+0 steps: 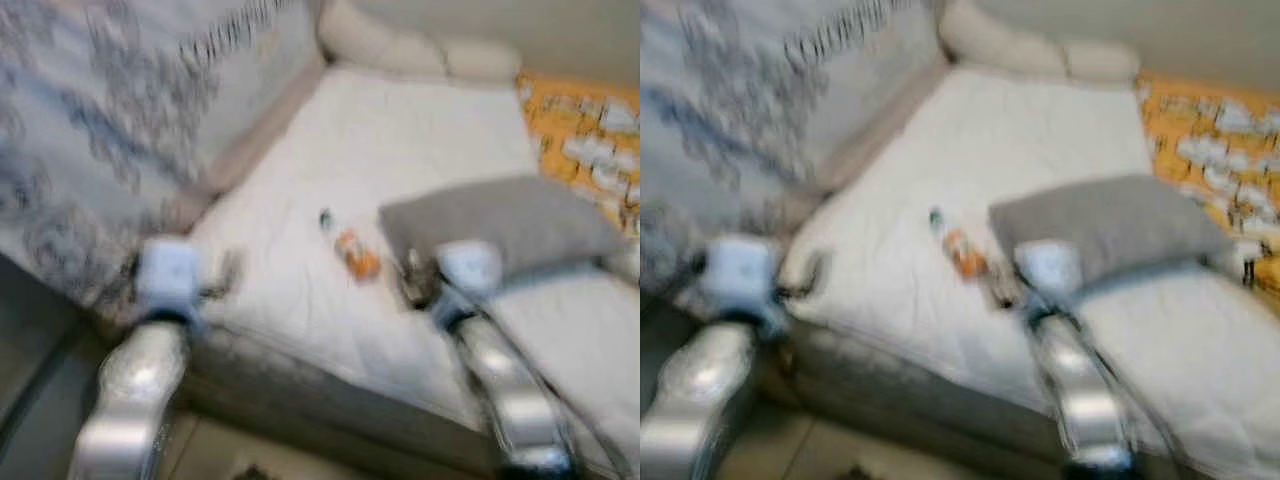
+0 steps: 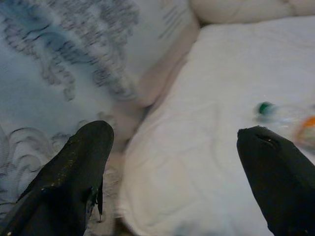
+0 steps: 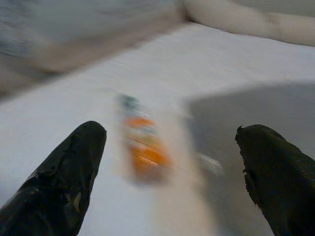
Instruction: Clean up the room
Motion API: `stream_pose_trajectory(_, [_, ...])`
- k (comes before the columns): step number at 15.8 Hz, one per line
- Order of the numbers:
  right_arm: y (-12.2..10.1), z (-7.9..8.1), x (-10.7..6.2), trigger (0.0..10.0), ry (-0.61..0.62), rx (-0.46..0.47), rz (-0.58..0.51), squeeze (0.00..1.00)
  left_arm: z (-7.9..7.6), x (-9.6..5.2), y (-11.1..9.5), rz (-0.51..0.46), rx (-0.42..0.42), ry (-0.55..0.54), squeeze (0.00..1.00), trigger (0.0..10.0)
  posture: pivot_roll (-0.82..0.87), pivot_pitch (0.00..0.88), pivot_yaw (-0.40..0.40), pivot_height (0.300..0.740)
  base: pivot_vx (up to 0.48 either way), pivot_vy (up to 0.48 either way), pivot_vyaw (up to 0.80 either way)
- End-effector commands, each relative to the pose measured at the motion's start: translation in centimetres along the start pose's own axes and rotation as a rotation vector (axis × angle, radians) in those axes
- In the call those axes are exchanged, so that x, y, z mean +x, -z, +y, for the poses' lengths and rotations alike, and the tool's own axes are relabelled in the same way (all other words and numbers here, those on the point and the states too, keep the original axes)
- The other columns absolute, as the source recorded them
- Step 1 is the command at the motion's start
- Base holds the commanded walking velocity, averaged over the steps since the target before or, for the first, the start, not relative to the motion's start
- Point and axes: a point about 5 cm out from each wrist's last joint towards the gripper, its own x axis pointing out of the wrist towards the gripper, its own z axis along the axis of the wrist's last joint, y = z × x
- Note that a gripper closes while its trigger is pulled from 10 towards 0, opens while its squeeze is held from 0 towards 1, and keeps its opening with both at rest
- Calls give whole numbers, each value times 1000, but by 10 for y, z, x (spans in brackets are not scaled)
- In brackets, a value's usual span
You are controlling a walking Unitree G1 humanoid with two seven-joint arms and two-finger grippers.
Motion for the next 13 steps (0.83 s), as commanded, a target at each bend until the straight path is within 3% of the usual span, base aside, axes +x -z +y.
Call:
stream_pose_trajectory(1, [3,-15,-5,10000,46,-16,16,1000,-10,1,-9,-38,-8,37,0,10000,78,0,-18,740,341,0,0])
stream_pose_trajectory(3, [2,-9,-4,10000,-21,-45,16,1000,-11,0,-8,-36,-1,42,0,10000,80,0,-19,740,336,0,0])
stream_pose_trajectory(6, [1,-7,-2,10000,-12,-55,15,1000,-9,-1,-8,-35,6,40,0,10000,84,0,-20,740,331,0,800])
stream_pose_trajectory(8, [4,-9,-3,10000,-8,-33,31,1000,-9,-2,-8,-36,17,48,0,10000,86,0,-19,740,319,0,0])
stream_pose_trajectory(11, [11,-10,-2,10000,-80,-115,137,1000,-16,-6,-10,-36,29,138,0,10000,84,0,-8,740,94,0,0])
stream_pose_trajectory(12, [8,-14,-1,10000,-92,-110,143,329,-21,-9,-9,-20,34,195,0,10000,85,0,-6,740,0,0,0])
stream_pose_trajectory(13, [7,-14,0,10000,-93,-93,145,192,-21,-9,-9,-22,30,210,0,10000,81,0,-2,740,0,0,0])
